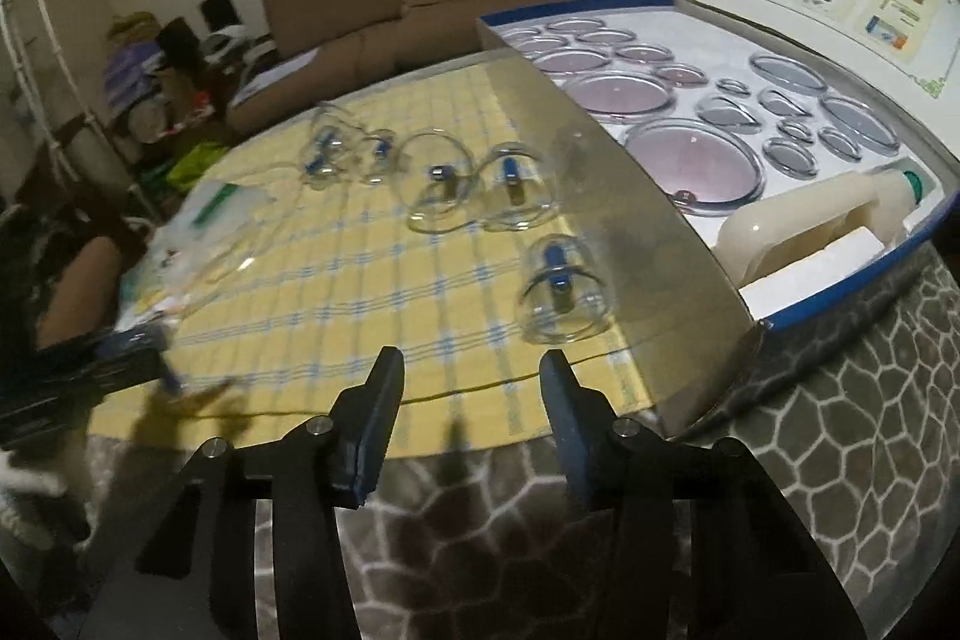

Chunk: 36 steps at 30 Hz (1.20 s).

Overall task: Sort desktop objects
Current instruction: 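Grasp the blue-valve cup beside the case wall with the right tool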

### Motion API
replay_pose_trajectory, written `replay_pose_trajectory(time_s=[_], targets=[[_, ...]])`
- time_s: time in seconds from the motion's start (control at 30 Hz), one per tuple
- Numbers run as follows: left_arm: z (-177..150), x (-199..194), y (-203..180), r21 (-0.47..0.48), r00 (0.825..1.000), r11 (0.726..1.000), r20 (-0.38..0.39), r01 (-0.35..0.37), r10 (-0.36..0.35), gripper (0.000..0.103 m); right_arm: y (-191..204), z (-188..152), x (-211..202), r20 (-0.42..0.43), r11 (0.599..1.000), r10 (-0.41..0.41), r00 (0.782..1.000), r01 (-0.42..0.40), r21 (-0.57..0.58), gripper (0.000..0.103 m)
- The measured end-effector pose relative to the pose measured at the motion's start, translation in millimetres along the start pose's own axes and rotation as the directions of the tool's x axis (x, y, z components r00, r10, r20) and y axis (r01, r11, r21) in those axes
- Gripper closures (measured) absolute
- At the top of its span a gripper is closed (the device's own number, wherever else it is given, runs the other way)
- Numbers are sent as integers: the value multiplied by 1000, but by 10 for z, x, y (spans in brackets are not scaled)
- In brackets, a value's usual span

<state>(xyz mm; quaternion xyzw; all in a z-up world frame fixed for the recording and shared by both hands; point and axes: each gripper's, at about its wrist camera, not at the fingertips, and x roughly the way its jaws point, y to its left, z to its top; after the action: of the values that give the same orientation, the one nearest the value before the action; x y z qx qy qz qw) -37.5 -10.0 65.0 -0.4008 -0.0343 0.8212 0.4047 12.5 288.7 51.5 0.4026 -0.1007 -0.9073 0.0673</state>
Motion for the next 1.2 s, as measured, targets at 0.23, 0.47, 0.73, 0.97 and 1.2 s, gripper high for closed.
replay_pose_trajectory(time_s=[0.23,0.47,0.73,0.97,1.2], targets=[[16,16,87,-32,999,999,20,35,-35,68,-55,32,260,49,994,-44,998,38,105,62],[44,28,169,-57,999,998,31,33,-31,68,15,136,555,57,994,-71,996,66,90,83],[42,55,129,-48,999,998,33,35,-33,68,435,110,728,-1,994,89,996,-89,-66,89],[30,21,167,-58,999,998,38,28,-26,68,546,91,366,31,990,84,996,-80,-113,86],[55,44,81,-39,998,998,36,46,-45,68,279,105,205,51,989,-92,994,98,-111,62]])
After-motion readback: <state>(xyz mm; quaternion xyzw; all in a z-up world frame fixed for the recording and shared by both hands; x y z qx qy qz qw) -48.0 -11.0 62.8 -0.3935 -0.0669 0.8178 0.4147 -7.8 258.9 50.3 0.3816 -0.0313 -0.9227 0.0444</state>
